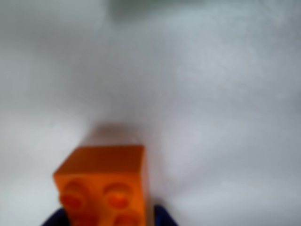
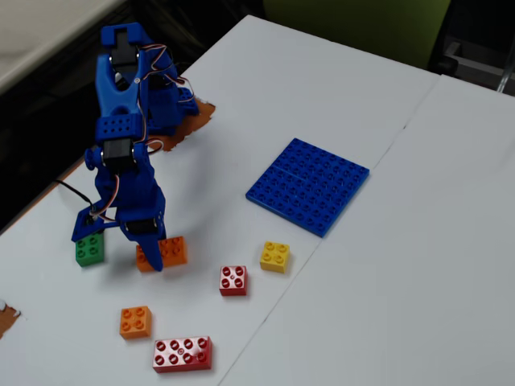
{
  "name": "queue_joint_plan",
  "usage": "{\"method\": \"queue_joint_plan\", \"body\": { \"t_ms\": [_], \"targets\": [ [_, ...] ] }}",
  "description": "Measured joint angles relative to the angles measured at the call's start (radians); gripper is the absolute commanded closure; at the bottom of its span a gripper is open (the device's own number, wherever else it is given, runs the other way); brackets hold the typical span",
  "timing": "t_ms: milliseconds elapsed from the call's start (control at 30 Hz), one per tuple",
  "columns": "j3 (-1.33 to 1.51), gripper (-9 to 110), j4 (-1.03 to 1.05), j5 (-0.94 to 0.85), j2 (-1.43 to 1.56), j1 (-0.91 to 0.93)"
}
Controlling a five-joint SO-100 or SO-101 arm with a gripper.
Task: Pick up the 2x4 orange block and go up the 8x8 blue block.
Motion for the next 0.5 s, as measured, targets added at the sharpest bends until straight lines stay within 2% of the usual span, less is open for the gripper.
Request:
{"method": "queue_joint_plan", "body": {
  "t_ms": [500],
  "targets": [
    [0.000, 101, -0.021, 0.000, -0.009, 0.000]
  ]
}}
